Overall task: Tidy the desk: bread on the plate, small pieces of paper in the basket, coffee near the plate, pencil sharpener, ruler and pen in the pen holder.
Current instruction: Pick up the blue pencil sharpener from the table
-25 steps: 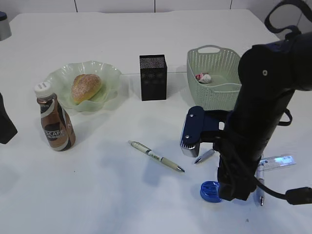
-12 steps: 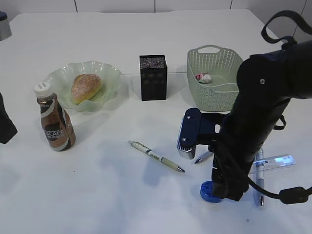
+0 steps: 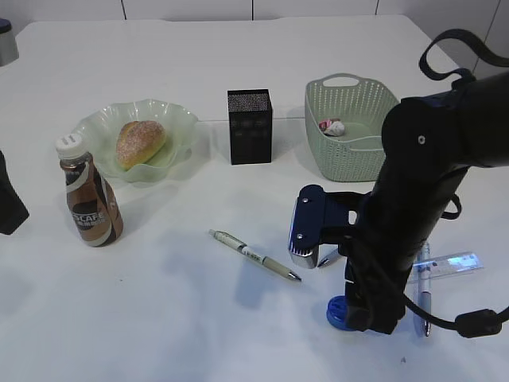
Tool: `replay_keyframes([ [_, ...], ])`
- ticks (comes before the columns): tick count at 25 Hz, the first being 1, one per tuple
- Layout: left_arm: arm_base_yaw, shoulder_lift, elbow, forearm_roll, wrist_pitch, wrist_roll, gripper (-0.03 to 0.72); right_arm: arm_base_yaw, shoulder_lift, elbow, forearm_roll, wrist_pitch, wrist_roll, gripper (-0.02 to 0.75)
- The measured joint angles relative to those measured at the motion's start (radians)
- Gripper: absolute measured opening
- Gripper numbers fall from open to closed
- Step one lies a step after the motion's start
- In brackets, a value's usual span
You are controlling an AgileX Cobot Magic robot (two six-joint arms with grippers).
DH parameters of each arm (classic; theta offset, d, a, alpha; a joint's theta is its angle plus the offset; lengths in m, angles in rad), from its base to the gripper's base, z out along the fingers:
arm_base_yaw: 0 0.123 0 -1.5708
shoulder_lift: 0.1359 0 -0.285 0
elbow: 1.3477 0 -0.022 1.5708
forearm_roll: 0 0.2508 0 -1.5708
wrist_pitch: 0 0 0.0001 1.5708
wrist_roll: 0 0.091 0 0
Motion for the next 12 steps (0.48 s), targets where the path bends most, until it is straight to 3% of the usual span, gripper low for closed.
replay_keyframes([
  [12, 0.000, 0.000, 0.000, 0.004, 0.000, -0.004, 0.316, 0.000, 0.038, 0.000, -0.012, -0.018, -0.036, 0.519],
])
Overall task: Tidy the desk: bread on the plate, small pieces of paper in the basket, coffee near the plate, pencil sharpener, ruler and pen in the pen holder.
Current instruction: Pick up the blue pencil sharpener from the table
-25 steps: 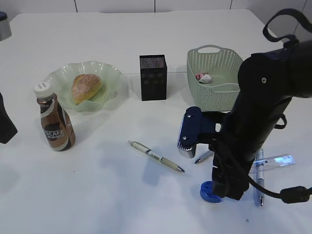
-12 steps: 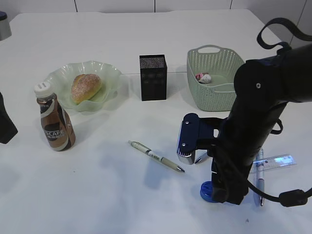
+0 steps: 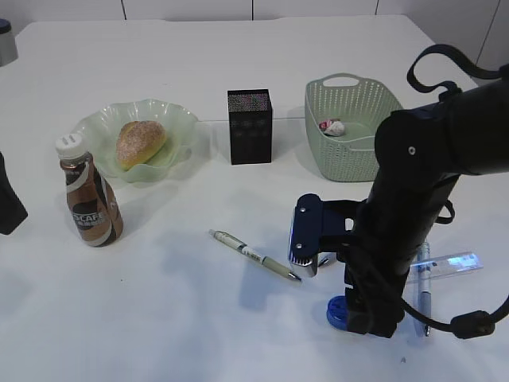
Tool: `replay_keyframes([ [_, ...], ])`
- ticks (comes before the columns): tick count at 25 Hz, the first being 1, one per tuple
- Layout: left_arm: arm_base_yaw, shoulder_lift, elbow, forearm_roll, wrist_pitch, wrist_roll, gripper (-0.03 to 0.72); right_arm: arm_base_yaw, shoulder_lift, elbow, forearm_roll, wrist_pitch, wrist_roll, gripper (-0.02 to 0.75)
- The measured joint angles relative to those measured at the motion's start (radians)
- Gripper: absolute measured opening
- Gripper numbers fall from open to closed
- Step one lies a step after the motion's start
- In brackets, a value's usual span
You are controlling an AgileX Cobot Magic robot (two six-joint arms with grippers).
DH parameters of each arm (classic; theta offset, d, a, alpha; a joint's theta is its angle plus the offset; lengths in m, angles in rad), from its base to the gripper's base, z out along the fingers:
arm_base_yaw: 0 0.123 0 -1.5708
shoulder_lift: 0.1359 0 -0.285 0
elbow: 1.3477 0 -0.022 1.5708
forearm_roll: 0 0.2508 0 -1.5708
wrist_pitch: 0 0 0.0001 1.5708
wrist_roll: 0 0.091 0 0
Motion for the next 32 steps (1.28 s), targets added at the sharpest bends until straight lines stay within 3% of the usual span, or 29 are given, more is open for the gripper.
replay_keyframes([
  [32, 0.000, 0.000, 0.000, 0.000, 0.017, -0.001, 0.310, 0.000, 0.043, 0.000, -0.014, -0.053, -0.001, 0.520],
])
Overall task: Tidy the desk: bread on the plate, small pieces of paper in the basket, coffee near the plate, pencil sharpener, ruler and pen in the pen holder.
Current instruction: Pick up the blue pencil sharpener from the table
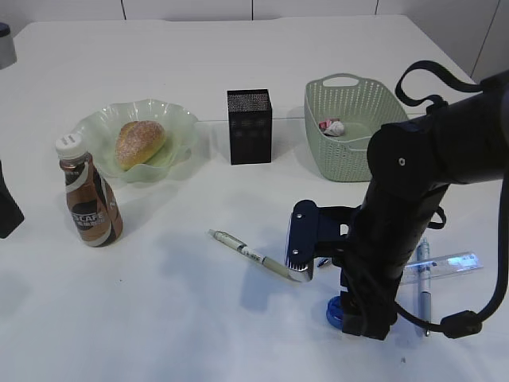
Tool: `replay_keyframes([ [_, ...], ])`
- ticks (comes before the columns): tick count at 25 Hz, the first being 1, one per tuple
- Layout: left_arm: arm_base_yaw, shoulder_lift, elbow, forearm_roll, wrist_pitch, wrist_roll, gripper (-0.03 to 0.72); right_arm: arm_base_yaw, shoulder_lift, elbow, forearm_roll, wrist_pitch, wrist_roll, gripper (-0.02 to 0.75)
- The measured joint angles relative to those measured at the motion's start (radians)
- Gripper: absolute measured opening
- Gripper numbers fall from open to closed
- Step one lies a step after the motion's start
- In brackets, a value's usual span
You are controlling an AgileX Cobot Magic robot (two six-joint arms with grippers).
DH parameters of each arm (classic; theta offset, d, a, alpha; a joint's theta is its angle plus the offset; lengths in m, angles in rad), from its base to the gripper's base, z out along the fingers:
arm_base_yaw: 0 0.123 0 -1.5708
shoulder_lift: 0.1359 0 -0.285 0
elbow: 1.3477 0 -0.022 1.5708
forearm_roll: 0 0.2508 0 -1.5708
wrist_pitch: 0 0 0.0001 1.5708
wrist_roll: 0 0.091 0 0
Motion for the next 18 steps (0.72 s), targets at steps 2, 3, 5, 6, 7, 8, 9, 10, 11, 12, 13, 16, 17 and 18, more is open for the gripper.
replay_keyframes([
  [2, 0.000, 0.000, 0.000, 0.000, 0.000, 0.000, 0.310, 0.000, 0.000, 0.000, 0.000, 0.000, 0.000, 0.520],
  [3, 0.000, 0.000, 0.000, 0.000, 0.000, 0.000, 0.310, 0.000, 0.000, 0.000, 0.000, 0.000, 0.000, 0.520],
  [5, 0.000, 0.000, 0.000, 0.000, 0.000, 0.000, 0.310, 0.000, 0.003, 0.000, 0.000, 0.000, 0.000, 0.520],
  [6, 0.000, 0.000, 0.000, 0.000, 0.000, 0.000, 0.310, 0.000, 0.007, 0.000, 0.000, 0.000, 0.000, 0.520],
  [7, 0.000, 0.000, 0.000, 0.000, 0.000, 0.000, 0.309, 0.000, 0.011, 0.000, 0.002, 0.000, 0.000, 0.520],
  [8, 0.000, 0.000, 0.000, 0.000, 0.000, 0.000, 0.308, 0.000, 0.011, 0.000, 0.002, 0.000, 0.000, 0.520],
  [9, 0.000, 0.000, 0.000, 0.000, 0.000, -0.001, 0.307, 0.000, 0.027, 0.000, 0.002, -0.001, 0.000, 0.520],
  [10, 0.000, 0.000, 0.000, 0.000, 0.000, -0.001, 0.305, 0.000, 0.027, 0.000, 0.002, -0.001, 0.000, 0.520],
  [11, 0.000, 0.000, 0.000, 0.000, 0.000, -0.001, 0.305, 0.000, 0.033, 0.000, 0.006, -0.005, 0.000, 0.520],
  [12, 0.000, 0.000, 0.000, 0.000, 0.000, -0.001, 0.305, 0.000, 0.033, 0.000, 0.006, -0.005, 0.000, 0.520],
  [13, 0.000, 0.000, 0.000, 0.000, 0.000, -0.001, 0.305, 0.000, 0.035, 0.000, 0.017, -0.006, 0.000, 0.520],
  [16, 0.000, 0.000, 0.000, 0.000, 0.000, -0.001, 0.304, 0.000, 0.035, 0.000, 0.019, -0.010, 0.000, 0.520],
  [17, 0.000, 0.000, 0.000, 0.000, 0.000, -0.001, 0.304, 0.000, 0.035, 0.000, 0.021, -0.013, 0.000, 0.520],
  [18, 0.000, 0.000, 0.000, 0.000, 0.000, -0.001, 0.304, 0.000, 0.036, 0.000, 0.021, -0.013, 0.000, 0.520],
])
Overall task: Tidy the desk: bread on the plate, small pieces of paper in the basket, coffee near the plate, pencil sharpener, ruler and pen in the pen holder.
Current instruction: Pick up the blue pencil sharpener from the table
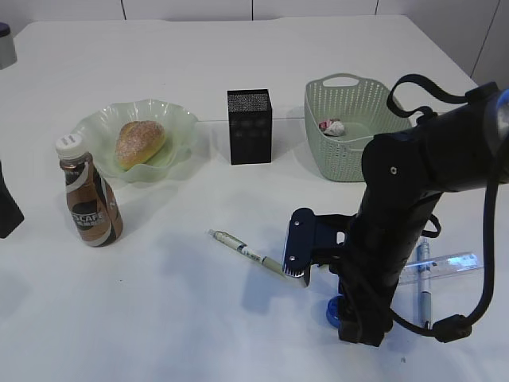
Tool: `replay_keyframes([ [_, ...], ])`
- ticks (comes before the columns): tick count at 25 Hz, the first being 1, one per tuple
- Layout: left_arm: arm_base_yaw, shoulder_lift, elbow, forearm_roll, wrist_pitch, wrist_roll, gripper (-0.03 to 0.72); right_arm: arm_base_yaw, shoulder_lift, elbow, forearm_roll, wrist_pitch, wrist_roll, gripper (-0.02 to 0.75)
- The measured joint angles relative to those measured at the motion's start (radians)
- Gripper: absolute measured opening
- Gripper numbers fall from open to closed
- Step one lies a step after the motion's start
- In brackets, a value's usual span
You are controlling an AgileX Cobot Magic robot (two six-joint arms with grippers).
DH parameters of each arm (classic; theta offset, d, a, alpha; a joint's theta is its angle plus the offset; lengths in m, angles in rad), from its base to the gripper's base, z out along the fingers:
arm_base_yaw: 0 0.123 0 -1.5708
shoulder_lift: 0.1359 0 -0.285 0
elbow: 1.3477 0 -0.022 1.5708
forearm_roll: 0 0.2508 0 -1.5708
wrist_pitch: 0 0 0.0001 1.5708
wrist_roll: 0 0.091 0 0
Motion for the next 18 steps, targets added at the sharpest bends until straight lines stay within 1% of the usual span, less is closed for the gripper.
replay_keyframes([
  [4, 0.000, 0.000, 0.000, 0.000, 0.000, 0.000, 0.304, 0.000, 0.002, 0.000, 0.002, -0.004, 0.000, 0.510],
  [7, 0.000, 0.000, 0.000, 0.002, 0.000, 0.000, 0.304, 0.000, 0.002, 0.000, 0.002, -0.005, 0.000, 0.473],
  [8, 0.000, 0.000, 0.000, 0.002, 0.000, 0.000, 0.304, 0.000, 0.002, 0.000, 0.002, -0.005, 0.000, 0.473],
  [9, 0.000, 0.000, 0.000, 0.002, 0.000, 0.000, 0.303, 0.000, 0.002, 0.000, 0.002, -0.004, 0.000, 0.441],
  [13, 0.000, 0.000, 0.000, 0.002, 0.000, 0.000, 0.304, 0.000, 0.002, 0.000, 0.002, -0.006, 0.000, 0.388],
  [18, 0.000, 0.000, 0.000, 0.002, 0.000, 0.000, 0.304, 0.000, 0.002, 0.000, 0.002, -0.006, 0.000, 0.365],
])
